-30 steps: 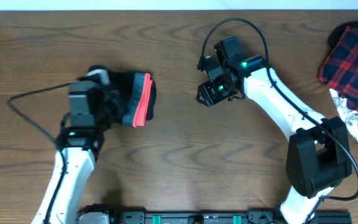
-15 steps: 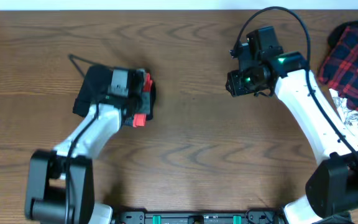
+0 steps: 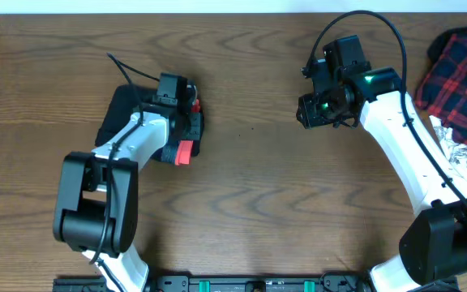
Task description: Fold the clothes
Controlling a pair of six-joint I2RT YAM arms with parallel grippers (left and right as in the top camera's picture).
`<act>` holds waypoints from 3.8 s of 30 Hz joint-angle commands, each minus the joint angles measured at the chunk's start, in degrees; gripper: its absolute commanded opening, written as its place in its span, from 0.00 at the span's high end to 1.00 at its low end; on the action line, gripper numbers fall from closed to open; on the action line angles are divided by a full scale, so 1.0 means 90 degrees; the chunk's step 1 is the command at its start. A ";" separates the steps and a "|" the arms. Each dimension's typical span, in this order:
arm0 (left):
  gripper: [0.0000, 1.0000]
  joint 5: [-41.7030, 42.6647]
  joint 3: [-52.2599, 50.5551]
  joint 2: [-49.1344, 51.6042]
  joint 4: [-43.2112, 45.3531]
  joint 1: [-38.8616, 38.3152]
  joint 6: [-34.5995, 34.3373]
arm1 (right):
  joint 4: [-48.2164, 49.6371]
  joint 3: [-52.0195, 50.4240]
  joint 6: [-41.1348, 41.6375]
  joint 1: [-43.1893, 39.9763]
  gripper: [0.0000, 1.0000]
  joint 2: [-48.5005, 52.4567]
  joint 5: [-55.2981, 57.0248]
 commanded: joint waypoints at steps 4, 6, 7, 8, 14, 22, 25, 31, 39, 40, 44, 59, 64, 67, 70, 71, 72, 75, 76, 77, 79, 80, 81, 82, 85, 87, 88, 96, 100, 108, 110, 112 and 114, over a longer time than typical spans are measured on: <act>0.94 -0.0102 -0.0170 0.0763 -0.0656 0.0185 -0.0277 | -0.0005 0.0063 0.0012 -0.0063 0.55 -0.0053 0.0010; 0.94 -0.0024 -0.0185 0.0789 -0.0877 0.0437 -0.0476 | -0.0005 0.0063 0.0012 -0.0063 0.55 -0.0053 0.0010; 0.94 0.0107 -0.0194 0.0789 -0.0974 0.0573 -0.0466 | -0.0005 0.0063 0.0012 -0.0063 0.55 -0.0053 0.0010; 0.94 0.0245 -0.0194 0.0789 -0.1115 0.0758 -0.0432 | -0.0002 0.0063 0.0012 -0.0063 0.55 -0.0053 0.0010; 0.93 0.0442 -0.0194 0.0789 -0.1627 0.1931 -0.0323 | 0.0019 0.0063 0.0012 -0.0063 0.56 -0.0053 0.0010; 0.92 0.0396 -0.0168 0.0789 -0.0886 0.3084 -0.0335 | 0.0015 0.0063 0.0015 -0.0056 0.55 -0.0053 -0.0012; 0.92 0.0427 -0.0063 0.0784 -0.0882 0.3230 -0.0372 | 0.0027 0.0063 0.0017 -0.0051 0.56 -0.0053 -0.0010; 0.86 0.1766 -0.0039 0.0396 -0.0901 0.3245 -0.0420 | 0.0019 0.0063 0.0015 -0.0051 0.55 -0.0053 -0.0010; 0.56 0.1161 -0.0039 -0.1520 -0.0918 0.3293 -0.1098 | -0.0010 0.0063 0.0015 -0.0053 0.55 -0.0053 -0.0010; 0.51 0.0891 -0.0039 -0.1829 -0.0945 0.3320 -0.1192 | -0.0019 0.0063 0.0015 -0.0053 0.55 -0.0053 -0.0010; 0.38 -0.0318 -0.0049 -0.2494 -0.1520 0.3585 -0.2232 | -0.0075 0.0063 0.0015 -0.0051 0.55 -0.0053 -0.0010; 0.32 0.0236 -0.2817 -0.2339 0.0223 0.5214 -0.4680 | -0.0216 0.0063 0.0015 -0.0053 0.55 -0.0053 -0.0010; 0.28 0.0260 -0.3400 -0.2327 0.1474 0.5304 -0.4384 | -0.0260 0.0063 0.0015 -0.0053 0.55 -0.0053 -0.0012; 0.28 0.0413 -0.3441 -0.2159 0.1770 0.5304 -0.4296 | -0.0262 0.0063 0.0017 -0.0053 0.55 -0.0053 -0.0012; 0.28 0.0580 -0.3441 -0.1848 0.1984 0.5304 -0.4306 | -0.0265 0.0063 0.0024 -0.0051 0.55 -0.0053 -0.0012; 0.28 0.0593 -0.3441 -0.1715 0.2057 0.5304 -0.4330 | -0.0267 0.0063 0.0066 -0.0053 0.55 -0.0053 -0.0010; 0.28 0.0605 -0.3441 -0.1537 0.2186 0.5304 -0.4330 | -0.0270 0.0063 0.0066 -0.0051 0.55 -0.0053 -0.0015; 0.33 0.0797 -0.3441 -0.0993 0.2756 0.5304 -0.4328 | -0.0279 0.0063 0.0070 -0.0051 0.55 -0.0053 -0.0015; 0.37 0.0855 -0.3441 -0.0826 0.2926 0.5304 -0.4330 | -0.0279 0.0063 0.0070 -0.0051 0.55 -0.0053 -0.0015; 0.44 0.0918 -0.3441 -0.0644 0.3111 0.5304 -0.4333 | -0.0279 0.0063 0.0075 -0.0051 0.55 -0.0053 -0.0015; 0.69 0.1042 -0.3439 -0.0391 0.3398 0.5304 -0.4325 | -0.0287 0.0063 0.0117 -0.0051 0.55 -0.0053 -0.0017; 0.81 0.1069 -0.3439 -0.0301 0.3504 0.5304 -0.4325 | -0.0287 0.0063 0.0117 -0.0051 0.55 -0.0053 -0.0017; 0.94 0.1066 -0.3439 -0.0267 0.3563 0.5304 -0.4323 | -0.0289 0.0063 0.0117 -0.0051 0.55 -0.0053 -0.0017; 0.94 0.1066 -0.3439 -0.0262 0.3631 0.5304 -0.4255 | -0.0289 0.0063 0.0124 -0.0051 0.55 -0.0053 -0.0017; 0.94 0.1069 -0.3388 -0.0345 0.3742 0.5304 -0.3903 | -0.0287 0.0063 0.0165 -0.0051 0.55 -0.0053 -0.0015; 0.94 0.1076 -0.3288 -0.0461 0.3735 0.5304 -0.3614 | -0.0284 0.0063 0.0168 -0.0051 0.55 -0.0053 -0.0015; 0.94 0.1122 -0.3215 -0.0534 0.3706 0.5304 -0.3466 | -0.0287 0.0063 0.0168 -0.0051 0.55 -0.0053 -0.0015; 0.94 0.1394 -0.1863 -0.1025 0.2747 0.5180 -0.1341 | -0.0287 0.0063 0.0233 -0.0051 0.55 -0.0053 -0.0015; 0.94 0.0996 -0.1020 -0.1015 0.2225 0.5110 -0.0695 | -0.0289 0.0063 0.0231 -0.0051 0.55 -0.0053 -0.0012; 0.94 0.0321 -0.0136 -0.0954 0.2492 0.5090 0.0044 | -0.0287 0.0063 0.0231 -0.0051 0.55 -0.0053 -0.0012; 0.94 0.0316 -0.0138 -0.0818 0.2674 0.5090 0.0187 | -0.0282 0.0063 0.0233 -0.0051 0.55 -0.0053 -0.0012; 0.94 0.0267 -0.0138 -0.0568 0.2810 0.5093 0.0204 | -0.0284 0.0063 0.0233 -0.0051 0.55 -0.0053 -0.0012; 0.94 0.0245 -0.0136 -0.0253 0.2931 0.5076 0.0204 | -0.0289 0.0063 0.0233 -0.0051 0.55 -0.0053 -0.0012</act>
